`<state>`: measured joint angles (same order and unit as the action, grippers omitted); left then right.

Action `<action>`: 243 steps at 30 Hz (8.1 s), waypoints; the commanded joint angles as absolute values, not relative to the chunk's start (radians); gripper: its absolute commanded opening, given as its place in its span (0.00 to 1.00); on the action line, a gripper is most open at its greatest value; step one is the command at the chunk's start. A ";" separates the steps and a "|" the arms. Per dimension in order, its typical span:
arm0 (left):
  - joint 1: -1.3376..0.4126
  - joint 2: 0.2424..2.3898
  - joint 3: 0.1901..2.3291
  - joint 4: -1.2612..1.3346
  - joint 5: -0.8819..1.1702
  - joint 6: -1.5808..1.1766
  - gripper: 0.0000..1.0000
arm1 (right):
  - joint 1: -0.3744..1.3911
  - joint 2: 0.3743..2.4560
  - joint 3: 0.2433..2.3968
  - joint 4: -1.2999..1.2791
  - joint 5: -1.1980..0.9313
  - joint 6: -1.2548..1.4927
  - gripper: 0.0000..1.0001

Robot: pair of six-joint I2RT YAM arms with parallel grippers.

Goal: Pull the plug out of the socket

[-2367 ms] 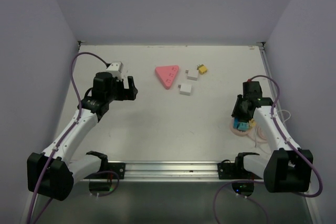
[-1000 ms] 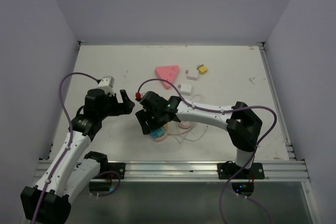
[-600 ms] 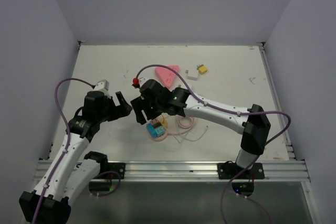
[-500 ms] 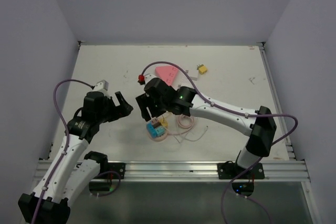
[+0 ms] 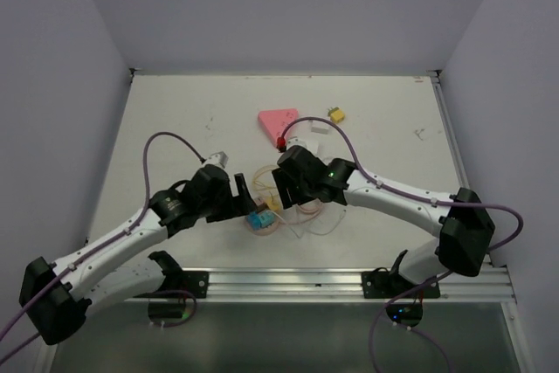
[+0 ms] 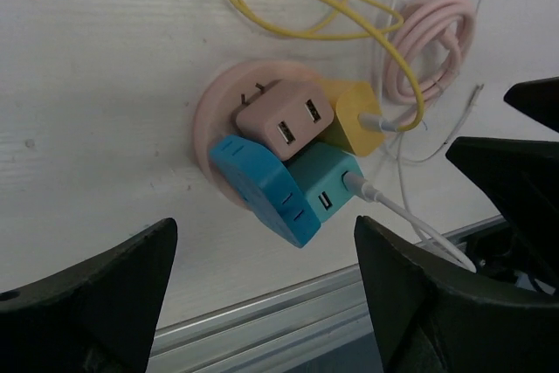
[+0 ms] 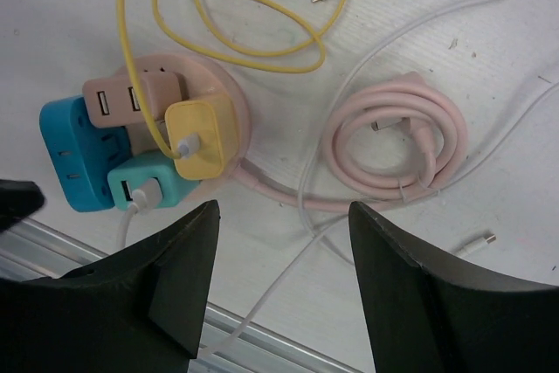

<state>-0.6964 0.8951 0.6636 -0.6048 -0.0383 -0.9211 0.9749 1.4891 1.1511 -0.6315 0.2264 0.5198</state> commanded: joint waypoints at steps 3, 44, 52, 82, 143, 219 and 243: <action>-0.830 0.988 0.715 -0.606 -0.241 -1.075 0.81 | 0.973 1.394 1.095 -0.513 0.249 0.563 0.65; -0.838 1.181 0.739 -0.465 -0.221 -1.037 0.24 | 1.031 1.470 0.793 -0.031 0.275 0.635 0.50; -0.838 1.206 0.778 -0.465 -0.216 -1.023 0.31 | 1.060 1.497 0.818 -0.084 0.339 0.680 0.41; -0.873 1.296 0.873 -0.609 -0.227 -1.055 0.12 | 1.091 1.620 0.891 -0.230 0.437 0.722 0.00; -0.181 1.523 0.969 0.130 0.254 -0.667 0.03 | 1.051 1.753 0.945 -0.331 0.347 0.775 0.00; -0.466 1.229 0.373 -0.063 0.111 -0.913 0.46 | 1.052 1.824 1.149 -0.454 0.236 0.543 0.00; -0.640 1.394 0.436 -0.224 -0.103 -1.006 0.15 | 1.052 1.802 1.401 -0.632 0.310 0.617 0.00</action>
<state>-0.6106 1.2999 0.4763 -0.0265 -0.0013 -1.0073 1.0275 1.8126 1.3540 -0.6266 0.3332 0.6067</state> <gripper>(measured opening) 0.335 0.366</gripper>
